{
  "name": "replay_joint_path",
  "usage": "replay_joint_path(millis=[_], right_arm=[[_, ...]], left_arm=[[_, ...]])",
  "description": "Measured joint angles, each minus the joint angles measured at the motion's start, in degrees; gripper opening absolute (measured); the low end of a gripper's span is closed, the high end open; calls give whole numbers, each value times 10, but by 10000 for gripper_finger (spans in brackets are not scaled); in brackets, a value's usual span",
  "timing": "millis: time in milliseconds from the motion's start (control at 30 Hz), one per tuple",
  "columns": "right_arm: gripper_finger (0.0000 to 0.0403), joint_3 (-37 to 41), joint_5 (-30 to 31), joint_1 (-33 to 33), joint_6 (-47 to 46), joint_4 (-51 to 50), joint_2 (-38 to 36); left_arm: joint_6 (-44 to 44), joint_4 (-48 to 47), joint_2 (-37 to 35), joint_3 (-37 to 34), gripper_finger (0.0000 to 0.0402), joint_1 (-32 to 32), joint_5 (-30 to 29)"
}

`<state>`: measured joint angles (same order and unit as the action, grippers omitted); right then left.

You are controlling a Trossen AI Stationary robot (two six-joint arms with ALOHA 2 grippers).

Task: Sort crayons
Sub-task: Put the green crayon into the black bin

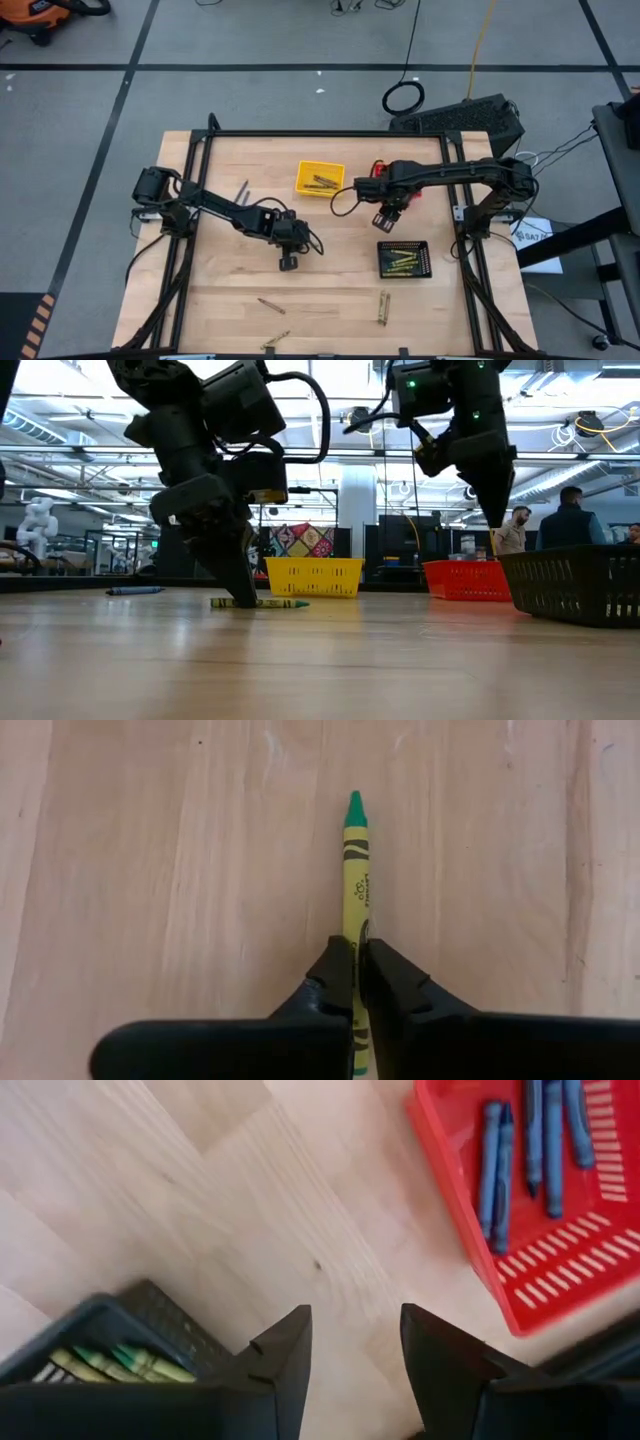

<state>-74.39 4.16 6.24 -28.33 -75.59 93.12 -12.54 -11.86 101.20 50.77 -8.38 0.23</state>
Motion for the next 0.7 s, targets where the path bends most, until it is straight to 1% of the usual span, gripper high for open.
replay_joint_path(millis=[200, 367, 533, 700], right_arm=[[141, 0, 0, -21, 36, 37, 0], [141, 0, 0, -57, 40, 98, 0], [141, 0, 0, -113, 41, 158, 0], [141, 0, 1, -174, 42, 220, 0]], left_arm=[[17, 7, -36, 14, 2, -2, 12], [26, 24, -52, 13, 2, -4, 8], [42, 83, -60, 13, 1, -4, 5], [47, 165, -62, 14, 1, -4, 5]])
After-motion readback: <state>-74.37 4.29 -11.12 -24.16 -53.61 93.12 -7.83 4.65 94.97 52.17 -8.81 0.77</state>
